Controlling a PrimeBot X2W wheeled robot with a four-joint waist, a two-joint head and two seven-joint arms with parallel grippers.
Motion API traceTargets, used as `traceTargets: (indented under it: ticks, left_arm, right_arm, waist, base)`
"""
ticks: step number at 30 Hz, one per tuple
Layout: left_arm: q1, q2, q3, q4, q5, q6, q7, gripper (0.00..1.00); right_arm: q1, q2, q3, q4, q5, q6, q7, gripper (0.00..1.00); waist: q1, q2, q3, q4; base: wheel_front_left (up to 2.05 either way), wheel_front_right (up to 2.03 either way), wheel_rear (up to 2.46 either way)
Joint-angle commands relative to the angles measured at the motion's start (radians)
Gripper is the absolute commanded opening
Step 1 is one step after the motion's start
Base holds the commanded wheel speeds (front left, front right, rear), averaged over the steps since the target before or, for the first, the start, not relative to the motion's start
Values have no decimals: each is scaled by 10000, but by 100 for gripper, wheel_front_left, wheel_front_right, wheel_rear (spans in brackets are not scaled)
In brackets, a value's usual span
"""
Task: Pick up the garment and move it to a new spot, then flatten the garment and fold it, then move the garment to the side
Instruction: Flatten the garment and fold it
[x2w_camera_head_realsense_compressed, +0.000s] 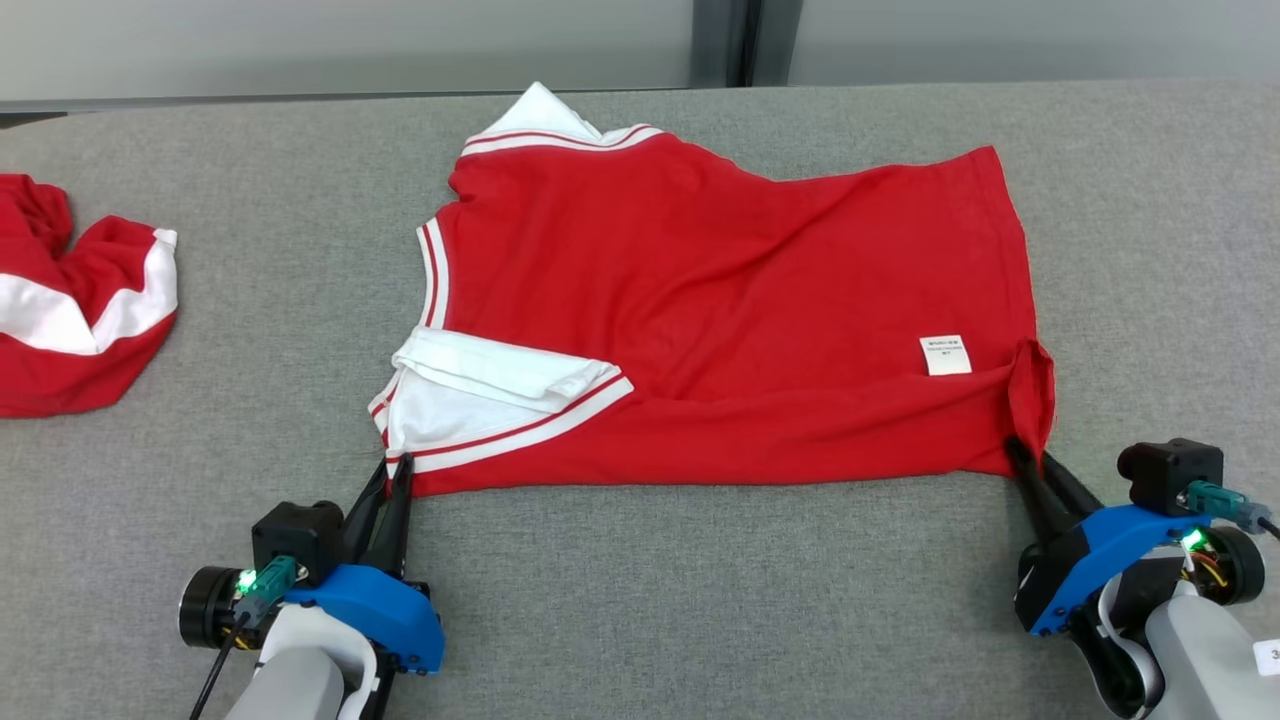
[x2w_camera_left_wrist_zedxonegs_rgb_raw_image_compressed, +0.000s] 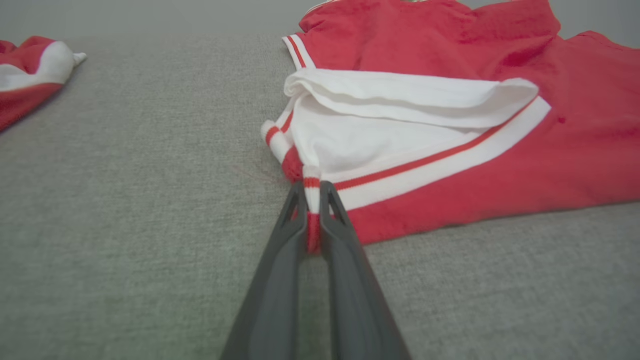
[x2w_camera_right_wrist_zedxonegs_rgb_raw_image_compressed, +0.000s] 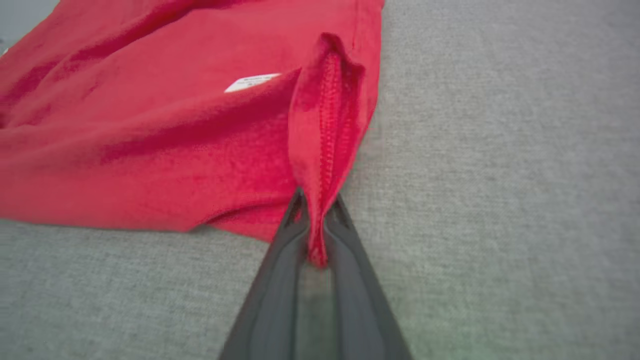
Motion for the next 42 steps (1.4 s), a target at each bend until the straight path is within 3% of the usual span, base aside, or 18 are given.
traceTargets:
  ticks: [1, 7, 16, 27, 31, 37, 38, 39, 40, 42]
  left_arm:
    - [-229, -62, -43, 117, -10, -81, -30, 0]
    - [312, -60, 157, -72, -83, 3, -81, 0]
    - [1970, -35, 475, -1762, 13, 555, -91, 0]
    - [3930, 201, 538, -3744, -172, 1260, 209, 0]
    - [4194, 282, 567, -4083, -182, 1434, 353, 0]
    - [4463, 166, 425, -4190, -252, 1561, 555, 0]
    - [4458, 143, 399, -4149, -247, 1567, 549, 0]
    - [4417, 109, 374, -4095, -241, 1565, 535, 54]
    - [4358, 84, 358, -4016, -235, 1569, 499, 100]
    - [4179, 35, 318, -3894, -173, 1515, 406, 100]
  right_arm:
    - [-66, 73, 93, 142, 142, 1, -157, 0]
    - [413, 79, 191, 209, 374, 1, -544, 0]
    - [1557, -43, -21, -692, 710, 1, -603, 0]
    - [4101, 199, -1001, -3186, 392, 1, 351, 0]
    - [4920, 547, -1678, -4033, 233, -1, 841, 0]
    - [5360, 929, -1884, -4521, 12, 1, 1583, 1]
    - [5332, 993, -1921, -4533, 26, 1, 1607, 44]
    - [5307, 1023, -1926, -4491, -6, 1, 1653, 100]
    - [5268, 1028, -1899, -4430, -27, 1, 1698, 100]
    - [5072, 954, -1911, -4380, -142, 1, 1619, 100]
  waist:
    - [0, 0, -99, 27]
    - [0, 0, -701, 62]
    - [0, 0, -1363, 198]
    - [0, 0, -1658, 474]
    - [0, 0, -1622, 553]
    - [0, 0, -1552, 490]
    - [0, 0, -1552, 487]
    - [0, 0, -1555, 485]
    - [0, 0, -1562, 477]
    - [0, 0, -1582, 469]
  base:
    - [0, 0, 0]
    - [0, 0, 0]
    - [0, 0, 0]
    - [0, 0, 0]
    - [0, 0, 0]
    - [0, 0, 0]
    - [0, 0, 0]
    - [0, 0, 0]
    - [0, 0, 0]
    - [0, 0, 0]
